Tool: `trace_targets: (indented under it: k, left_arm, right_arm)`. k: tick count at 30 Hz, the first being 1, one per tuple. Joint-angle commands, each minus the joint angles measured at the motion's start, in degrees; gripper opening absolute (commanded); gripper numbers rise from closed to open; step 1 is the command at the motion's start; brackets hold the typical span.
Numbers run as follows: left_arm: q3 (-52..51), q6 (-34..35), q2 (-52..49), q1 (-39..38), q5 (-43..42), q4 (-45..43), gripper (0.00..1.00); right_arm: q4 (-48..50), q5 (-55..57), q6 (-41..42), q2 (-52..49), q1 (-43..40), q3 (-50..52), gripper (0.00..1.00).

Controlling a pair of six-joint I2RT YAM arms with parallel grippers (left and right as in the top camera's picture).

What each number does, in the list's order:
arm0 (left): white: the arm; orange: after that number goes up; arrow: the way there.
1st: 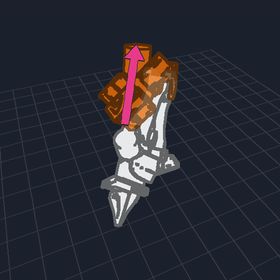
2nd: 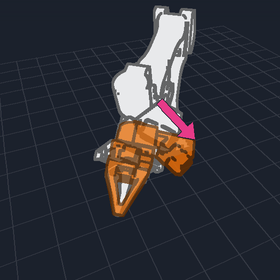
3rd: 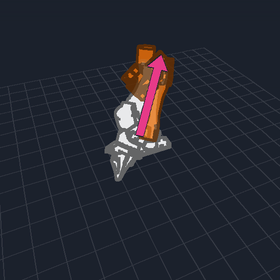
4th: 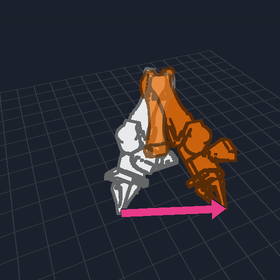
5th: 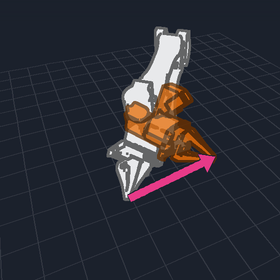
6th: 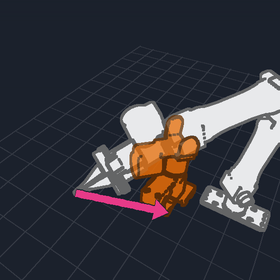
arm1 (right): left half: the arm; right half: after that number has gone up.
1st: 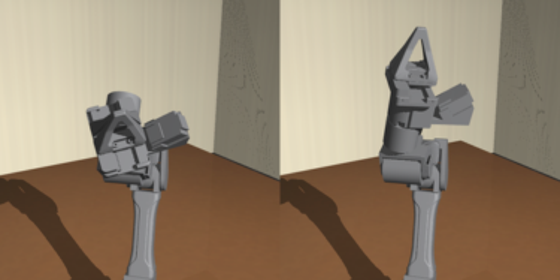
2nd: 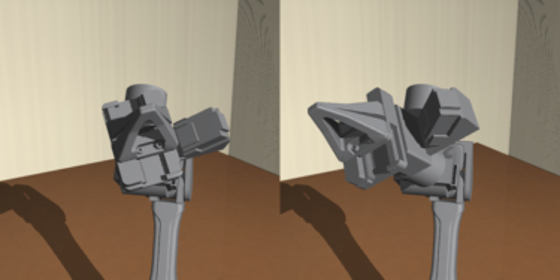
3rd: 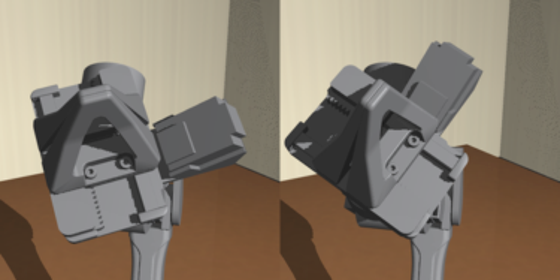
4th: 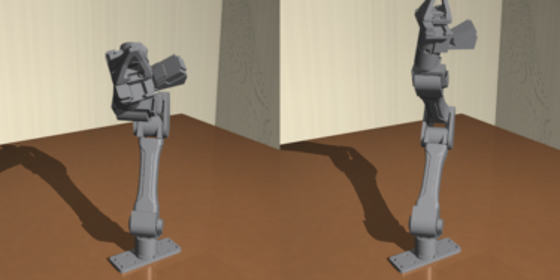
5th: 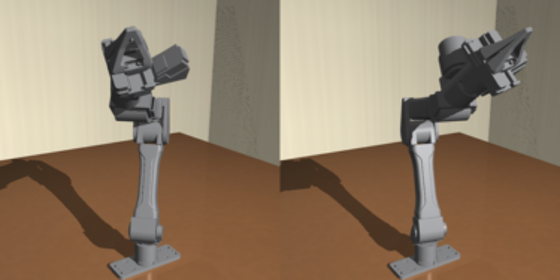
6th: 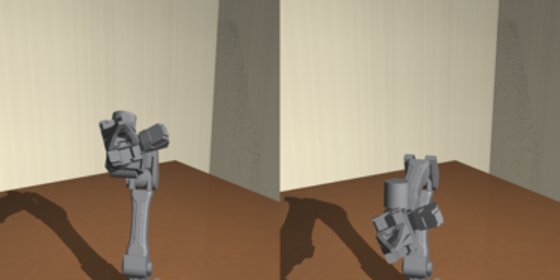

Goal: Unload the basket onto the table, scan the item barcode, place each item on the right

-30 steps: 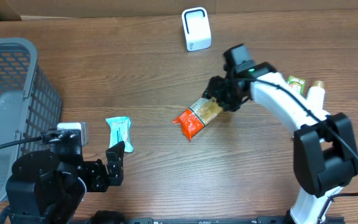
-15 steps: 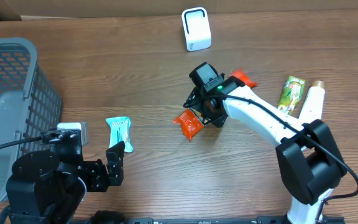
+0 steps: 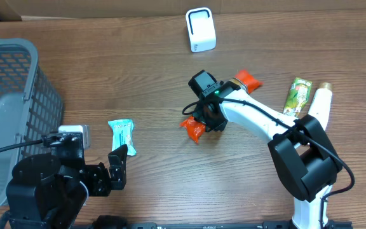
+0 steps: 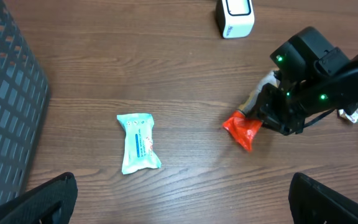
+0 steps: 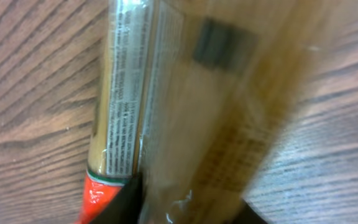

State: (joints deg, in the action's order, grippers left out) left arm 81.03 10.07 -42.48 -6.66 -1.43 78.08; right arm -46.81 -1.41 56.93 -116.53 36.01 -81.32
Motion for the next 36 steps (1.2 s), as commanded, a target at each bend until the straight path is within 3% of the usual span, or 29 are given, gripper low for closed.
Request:
trace_targets:
  k: [1,5,8,11,13,16,17,19,20,26,29,33,36]
  left_arm:
    - [0.33,-1.07,0.11,0.22,0.37,-0.07,1.00]
    - [0.33,-1.07,0.11,0.22,0.37,-0.07,1.00]
    - [0.33,-1.07,0.11,0.22,0.37,-0.07,1.00]
    - [0.33,-1.07,0.11,0.22,0.37,-0.07,1.00]
    - [0.33,-1.07,0.11,0.22,0.37,-0.07,1.00]
    - [0.33,-1.07,0.11,0.22,0.37,-0.07,1.00]
    - [0.33,-1.07,0.11,0.22,0.37,-0.07,1.00]
    - [0.33,-1.07,0.11,0.22,0.37,-0.07,1.00]
    - [0.33,-1.07,0.11,0.22,0.37,-0.07,1.00]
    - [0.33,-1.07,0.11,0.22,0.37,-0.07,1.00]
    - [0.33,-1.07,0.11,0.22,0.37,-0.07,1.00]
    - [0.33,-1.07,0.11,0.22,0.37,-0.07,1.00]
    - [0.33,-1.07,0.11,0.22,0.37,-0.07,0.99]
  right_arm:
    - [-0.28,-2.91,-13.79,-0.59,-0.24,0.20,0.14]
    - [-4.81,-5.81,-22.86,1.60,-1.77,0.04,0.10]
    - [-9.62,-5.77,-32.57,3.52,-2.54,-0.44,0.14]
    - [-16.33,-3.65,-48.83,4.72,-2.71,-0.57,0.19]
    - [-19.02,1.44,-52.63,4.70,-2.73,-0.50,0.23]
    - [-20.81,8.72,-52.74,4.72,-3.06,-0.52,0.36]
    - [-20.90,9.49,-52.76,4.72,-3.41,-0.52,0.47]
    - [-20.72,9.09,-52.72,4.74,-4.37,-0.55,0.57]
    - [-20.61,7.32,-52.78,4.79,-5.88,-0.92,0.63]
    - [-19.67,-12.15,-63.39,5.62,-14.64,-1.51,0.71]
    - [-19.30,-24.92,-69.70,5.62,-20.48,-0.37,0.86]
    - [-18.38,-34.38,-72.72,5.51,-25.81,2.82,0.86]
    - [-15.74,-35.41,-72.63,5.51,-26.38,6.16,0.86]
